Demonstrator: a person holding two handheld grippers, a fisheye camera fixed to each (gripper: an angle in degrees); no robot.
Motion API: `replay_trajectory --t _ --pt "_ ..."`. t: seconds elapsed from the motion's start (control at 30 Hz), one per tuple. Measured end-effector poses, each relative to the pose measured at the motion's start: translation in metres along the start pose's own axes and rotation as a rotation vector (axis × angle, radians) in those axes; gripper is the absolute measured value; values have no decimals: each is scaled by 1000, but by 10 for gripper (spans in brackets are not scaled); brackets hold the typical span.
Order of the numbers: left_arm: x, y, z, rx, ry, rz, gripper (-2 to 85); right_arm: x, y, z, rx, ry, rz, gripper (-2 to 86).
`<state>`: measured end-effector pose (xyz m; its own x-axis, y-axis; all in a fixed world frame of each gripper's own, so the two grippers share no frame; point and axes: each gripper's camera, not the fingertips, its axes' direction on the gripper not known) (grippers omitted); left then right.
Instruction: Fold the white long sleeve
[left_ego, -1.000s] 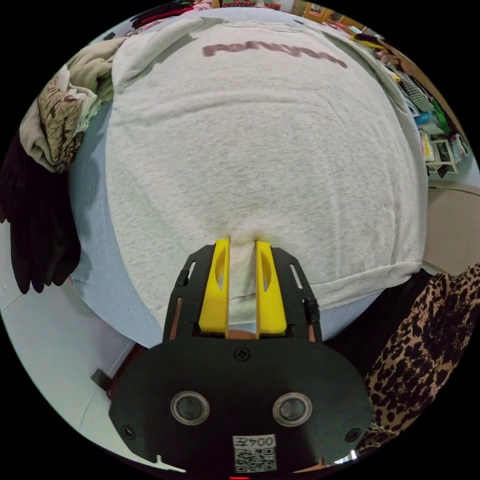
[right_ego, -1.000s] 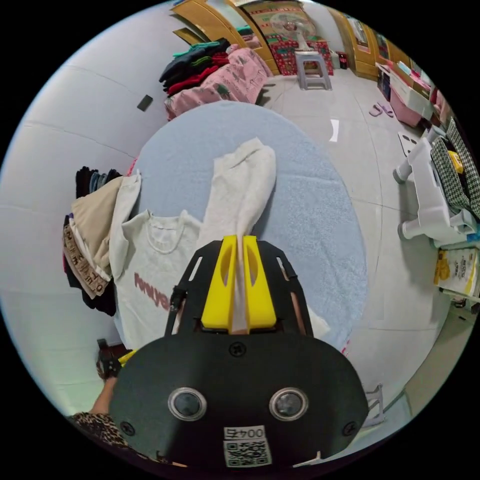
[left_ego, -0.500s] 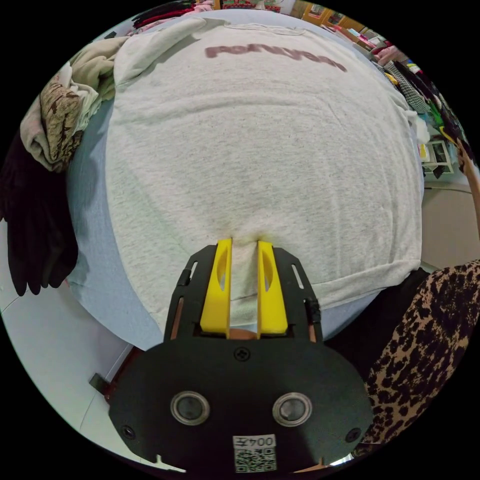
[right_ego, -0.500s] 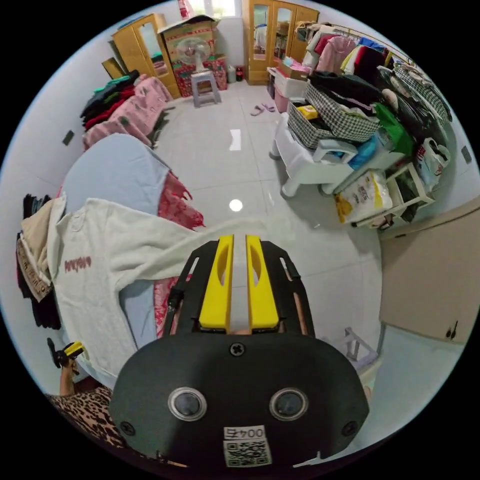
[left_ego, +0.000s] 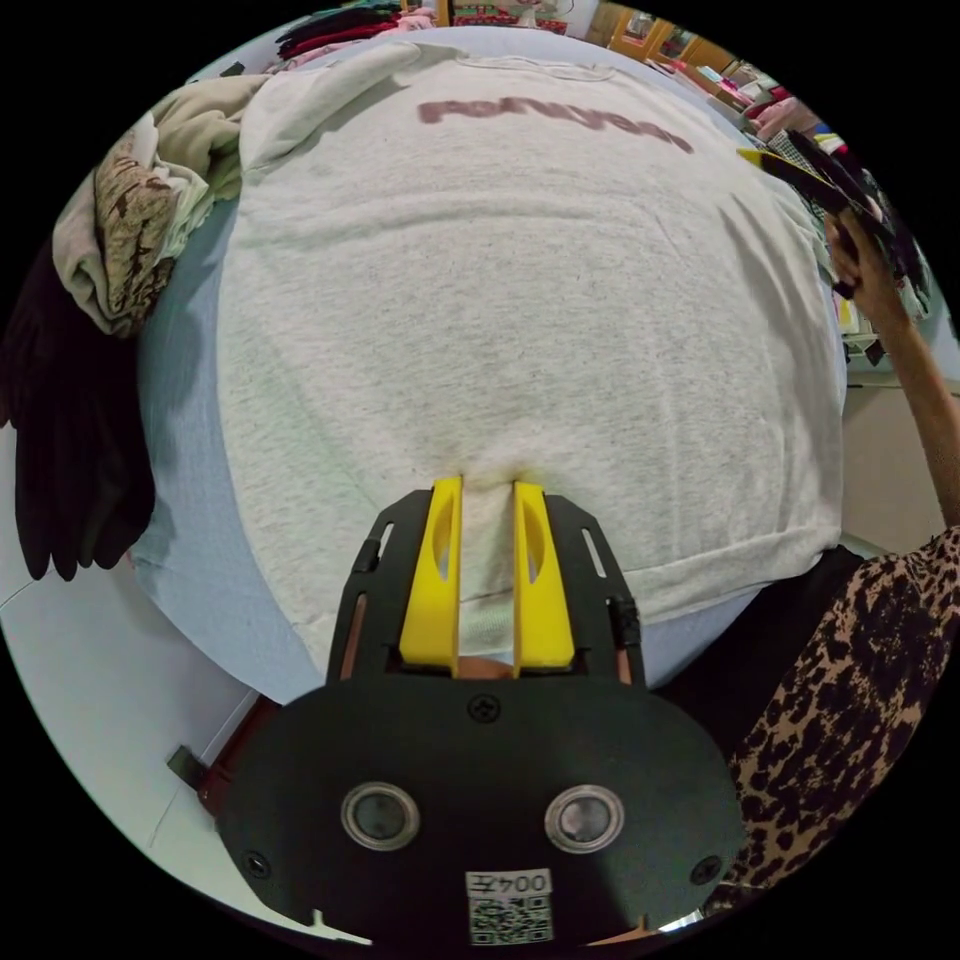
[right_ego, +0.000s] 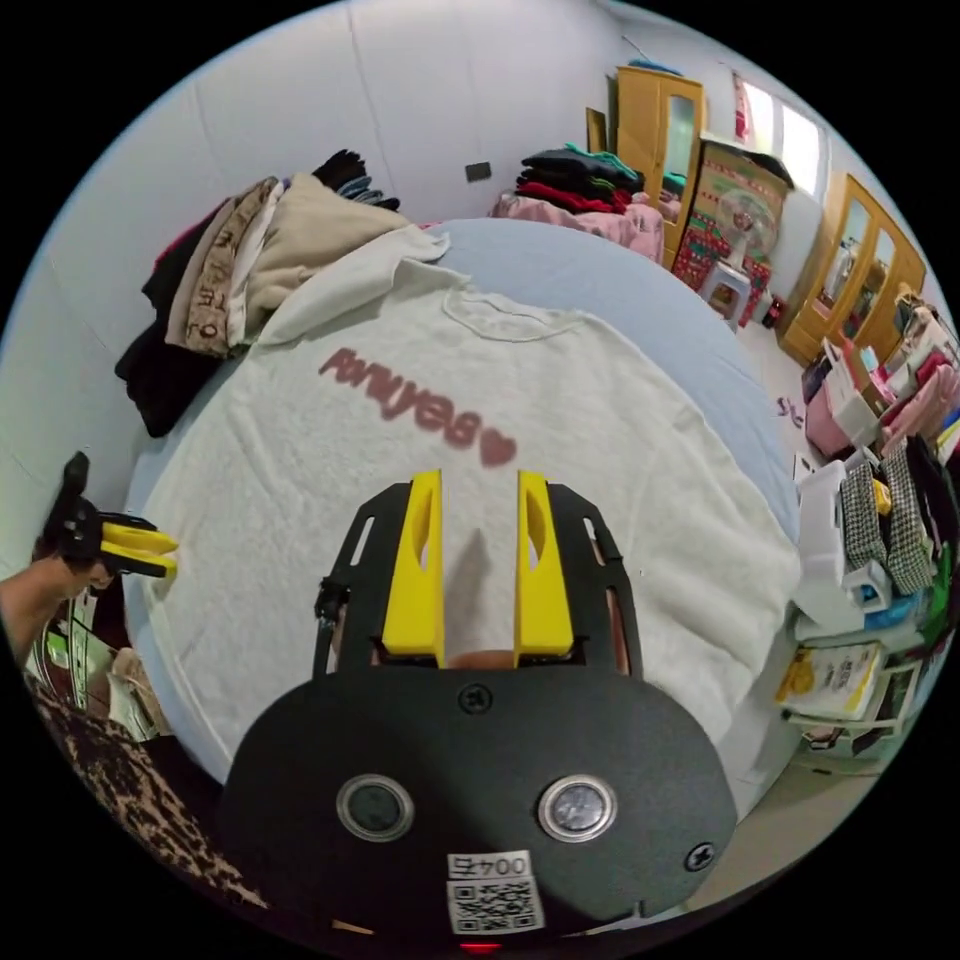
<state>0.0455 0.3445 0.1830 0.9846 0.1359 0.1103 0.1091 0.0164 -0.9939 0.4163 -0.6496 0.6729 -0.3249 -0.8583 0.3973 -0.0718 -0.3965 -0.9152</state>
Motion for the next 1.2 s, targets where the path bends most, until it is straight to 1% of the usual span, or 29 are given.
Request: replay_trajectory --t 0.1,0.13,0.17,0.27,0.53,0.8,0.9,0.97,1.03,1.1,1.17,1.2 --pt "-4 20 2 36 4 -11 75 -24 11 45 -68 26 -13 106" --pt "-6 28 4 52 5 -22 75 -30 23 61 -106 66 -13 101" --pt "-8 37 5 67 8 -35 76 -40 38 56 -12 90 -28 96" --pt "-12 56 8 94 5 -47 76 -52 53 59 -21 106 -33 91" --pt "-28 107 16 158 24 -80 75 -61 88 62 -16 64 -2 89" --pt "-48 151 22 186 44 -44 63 -94 117 69 -18 152 -56 93" --pt "-65 169 25 197 102 -34 47 -91 125 70 -18 137 -33 90" --pt "-83 175 21 181 208 -33 28 -86 131 71 -21 104 -20 89" --pt "-94 173 12 193 263 -8 20 -83 136 71 -20 88 -16 89" --pt "-98 166 -4 238 246 44 14 -86 141 72 -18 94 -22 89" --pt "-112 149 -37 348 158 47 12 -97 147 74 -18 144 -45 89" --pt "-116 142 -46 373 141 52 13 -100 148 74 -17 157 -50 89"
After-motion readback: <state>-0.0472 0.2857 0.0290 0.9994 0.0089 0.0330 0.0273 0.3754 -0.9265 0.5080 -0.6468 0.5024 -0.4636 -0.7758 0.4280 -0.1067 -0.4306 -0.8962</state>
